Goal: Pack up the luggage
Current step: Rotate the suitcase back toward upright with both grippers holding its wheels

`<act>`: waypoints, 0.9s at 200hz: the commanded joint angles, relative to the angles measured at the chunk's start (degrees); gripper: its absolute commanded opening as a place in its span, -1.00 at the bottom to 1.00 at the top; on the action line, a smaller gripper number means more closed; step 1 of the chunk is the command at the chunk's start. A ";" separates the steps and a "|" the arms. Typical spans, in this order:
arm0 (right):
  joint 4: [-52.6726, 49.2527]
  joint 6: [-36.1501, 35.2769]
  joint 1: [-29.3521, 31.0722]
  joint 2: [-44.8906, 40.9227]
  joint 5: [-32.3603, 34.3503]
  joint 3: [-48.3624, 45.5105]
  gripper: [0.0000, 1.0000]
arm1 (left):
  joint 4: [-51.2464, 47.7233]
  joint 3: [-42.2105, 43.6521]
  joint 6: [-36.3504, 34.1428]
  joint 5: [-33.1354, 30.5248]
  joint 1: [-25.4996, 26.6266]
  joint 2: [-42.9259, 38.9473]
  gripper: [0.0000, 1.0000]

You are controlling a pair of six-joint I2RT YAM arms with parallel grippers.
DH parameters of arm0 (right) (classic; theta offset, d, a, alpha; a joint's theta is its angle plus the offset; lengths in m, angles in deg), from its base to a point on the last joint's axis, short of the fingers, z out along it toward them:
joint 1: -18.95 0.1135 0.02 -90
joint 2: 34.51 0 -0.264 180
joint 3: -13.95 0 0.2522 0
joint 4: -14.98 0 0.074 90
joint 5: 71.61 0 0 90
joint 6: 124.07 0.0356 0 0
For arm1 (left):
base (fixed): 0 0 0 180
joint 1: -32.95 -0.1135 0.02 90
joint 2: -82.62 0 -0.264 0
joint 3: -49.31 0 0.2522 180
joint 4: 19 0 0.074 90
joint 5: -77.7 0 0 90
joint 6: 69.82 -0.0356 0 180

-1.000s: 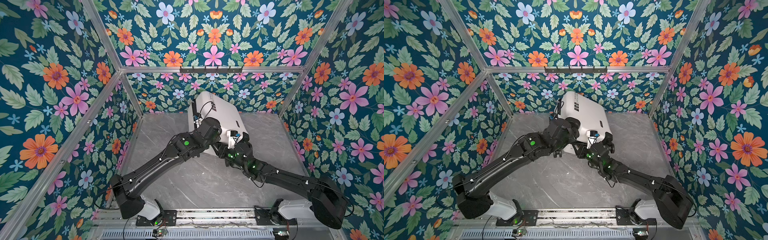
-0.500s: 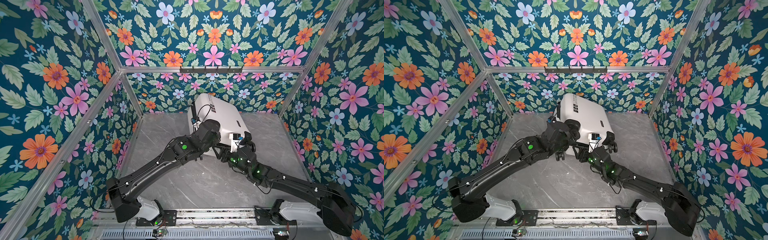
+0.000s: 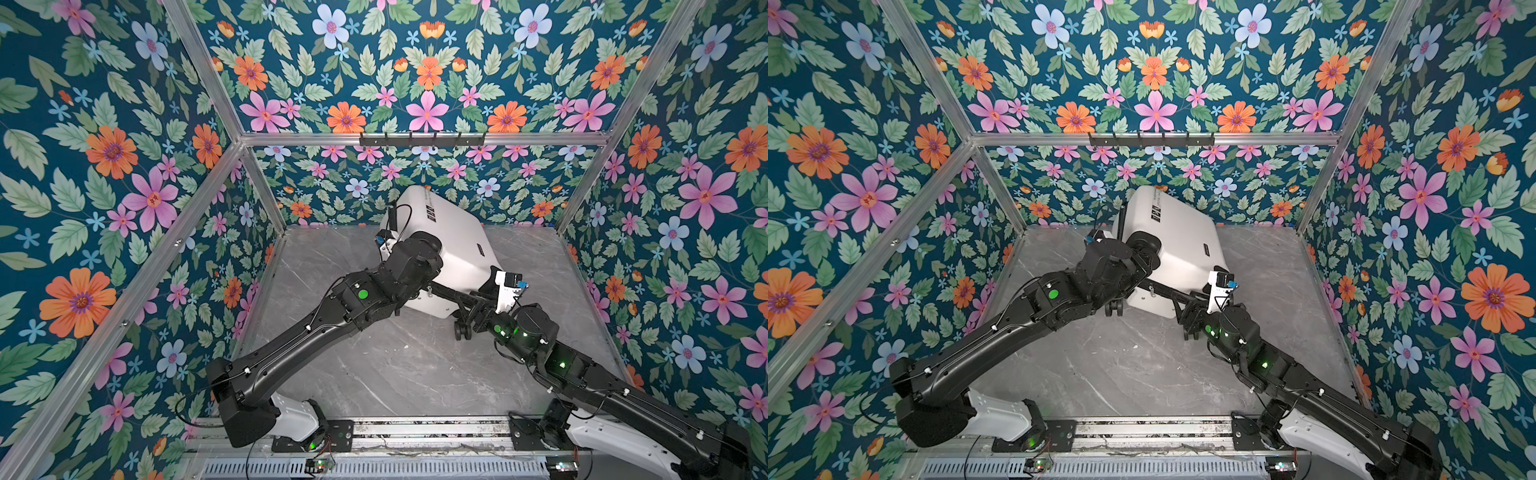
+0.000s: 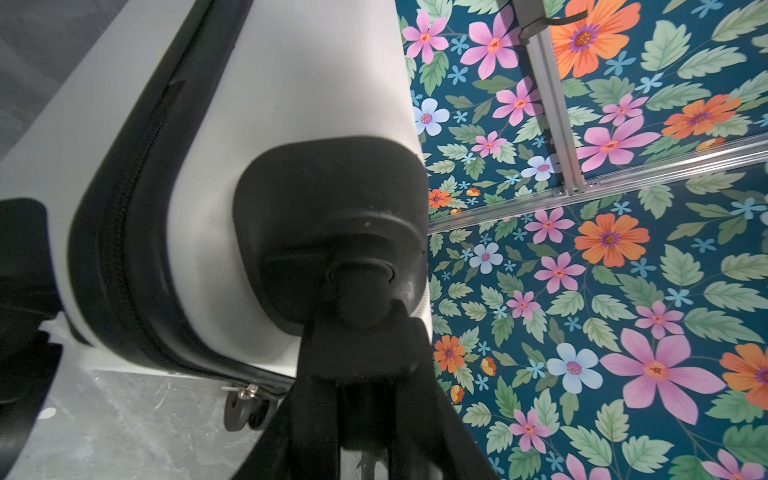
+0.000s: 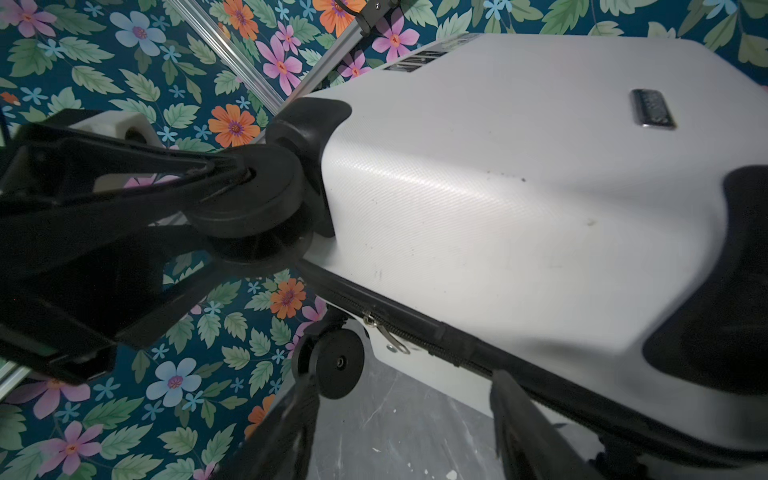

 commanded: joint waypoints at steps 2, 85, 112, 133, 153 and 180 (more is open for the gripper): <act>-2.74 0.04 0.02 0.56 -3.03 2.18 0.41 | 13.60 -3.32 -0.69 -3.21 0.15 0.01 -1.00; 8.87 11.79 3.40 15.77 -5.49 6.73 0.37 | 15.28 -2.45 0.18 -4.45 0.16 0.12 -1.00; 5.51 12.86 3.35 17.03 0.55 6.27 0.42 | 14.30 3.25 1.59 -5.90 0.31 -3.70 -1.00; 3.63 9.61 3.27 15.27 4.16 4.70 0.48 | 11.53 11.26 3.56 -7.69 0.44 -8.61 -1.00; 0.64 6.44 2.57 13.23 3.75 3.81 0.53 | 8.06 17.92 4.76 -8.67 1.27 -12.16 -1.00; -1.75 4.80 1.83 11.59 2.49 1.55 0.66 | 4.32 22.46 3.39 -8.05 2.37 -12.98 -1.00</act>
